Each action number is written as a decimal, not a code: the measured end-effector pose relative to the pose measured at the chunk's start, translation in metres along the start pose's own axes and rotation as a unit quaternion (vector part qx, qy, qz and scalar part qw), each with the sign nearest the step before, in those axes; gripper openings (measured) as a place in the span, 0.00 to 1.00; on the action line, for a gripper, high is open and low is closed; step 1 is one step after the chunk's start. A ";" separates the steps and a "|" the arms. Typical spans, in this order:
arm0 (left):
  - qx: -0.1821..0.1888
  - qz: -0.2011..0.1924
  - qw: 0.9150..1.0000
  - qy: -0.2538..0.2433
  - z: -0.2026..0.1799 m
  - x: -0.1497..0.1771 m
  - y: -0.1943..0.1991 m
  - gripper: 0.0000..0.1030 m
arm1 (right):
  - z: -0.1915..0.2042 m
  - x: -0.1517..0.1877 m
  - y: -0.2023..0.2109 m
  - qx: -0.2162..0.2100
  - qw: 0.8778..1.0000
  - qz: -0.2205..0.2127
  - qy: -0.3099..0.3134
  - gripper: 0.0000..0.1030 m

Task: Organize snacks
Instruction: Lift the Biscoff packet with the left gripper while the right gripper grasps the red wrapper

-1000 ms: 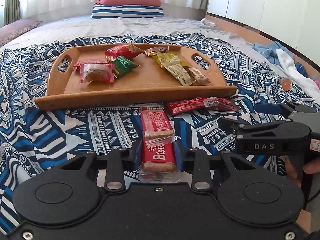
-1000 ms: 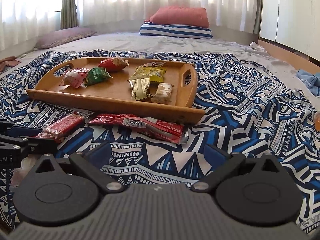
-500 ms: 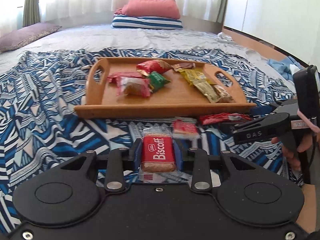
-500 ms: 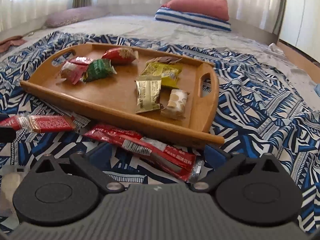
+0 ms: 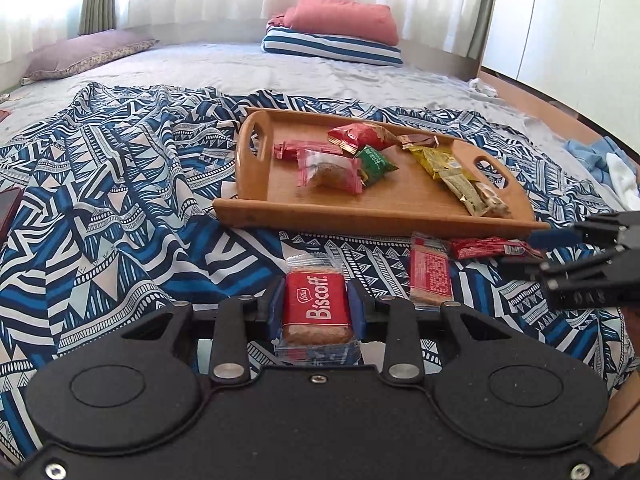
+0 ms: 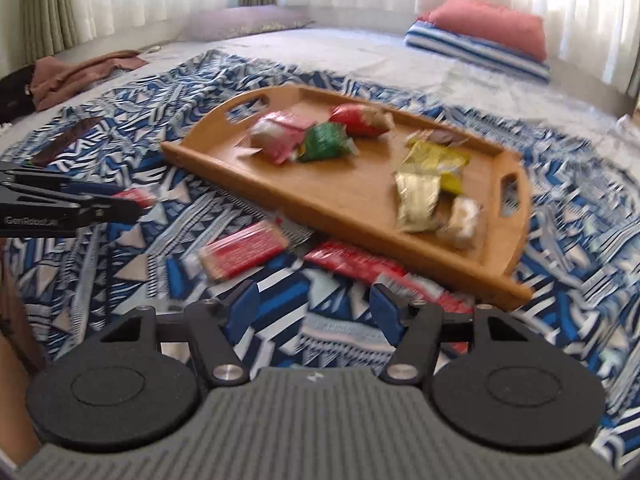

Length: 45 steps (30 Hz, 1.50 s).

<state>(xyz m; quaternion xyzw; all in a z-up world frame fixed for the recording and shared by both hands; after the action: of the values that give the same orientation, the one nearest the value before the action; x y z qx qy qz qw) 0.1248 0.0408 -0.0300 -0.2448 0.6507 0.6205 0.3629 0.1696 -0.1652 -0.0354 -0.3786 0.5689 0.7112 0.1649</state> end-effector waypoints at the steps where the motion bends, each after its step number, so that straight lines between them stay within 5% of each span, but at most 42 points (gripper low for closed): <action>1: 0.001 -0.001 1.000 0.001 0.000 0.000 0.001 0.31 | -0.009 -0.003 -0.004 0.021 1.000 0.004 -0.008 0.73; 7: 0.006 -0.001 1.000 0.002 -0.003 0.001 0.002 0.31 | -0.045 -0.010 -0.032 0.017 0.996 0.047 -0.079 0.74; 15: 0.013 -0.001 1.000 0.007 -0.007 0.000 0.000 0.31 | -0.018 0.003 -0.035 0.016 0.997 0.074 -0.030 0.73; 24: 0.015 0.000 1.000 0.008 -0.006 0.001 -0.001 0.31 | 0.012 0.001 -0.002 -0.089 0.988 0.110 -0.066 0.80; 30: 0.022 -0.006 1.000 0.000 -0.009 0.000 0.000 0.31 | 0.004 -0.010 -0.020 -0.021 0.996 0.079 -0.023 0.86; 32: 0.022 -0.006 1.000 -0.004 -0.011 -0.001 0.001 0.31 | 0.005 -0.009 -0.028 -0.029 0.996 0.084 -0.027 0.85; 37: 0.024 -0.004 1.000 -0.003 -0.012 -0.004 -0.003 0.31 | 0.022 0.000 -0.038 -0.036 0.995 0.085 -0.030 0.70; 41: 0.024 -0.006 1.000 -0.003 -0.012 -0.008 -0.004 0.31 | 0.024 -0.003 -0.035 -0.027 0.996 0.067 -0.053 0.37; 43: 0.024 -0.008 1.000 -0.002 -0.012 -0.012 -0.005 0.31 | 0.022 -0.006 -0.031 -0.029 0.994 0.064 -0.080 0.36; 45: 0.023 -0.011 1.000 -0.001 -0.010 -0.016 -0.005 0.31 | 0.021 -0.010 -0.026 -0.031 0.993 0.054 -0.097 0.21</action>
<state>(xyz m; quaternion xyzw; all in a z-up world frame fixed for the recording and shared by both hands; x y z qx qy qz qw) 0.1369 0.0283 -0.0209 -0.2430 0.6618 0.6015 0.3757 0.1862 -0.1362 -0.0446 -0.2817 0.5475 0.7698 0.1685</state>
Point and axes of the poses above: each gripper's, at about its wrist camera, not at the fingertips, and y roughly against the way its jaws point, z to its left, x to its underside, the point moved 9 cm from there along -y, roughly the way its jaws point, and after that the axes turned 11 degrees about -y, right-handed, at the moved point
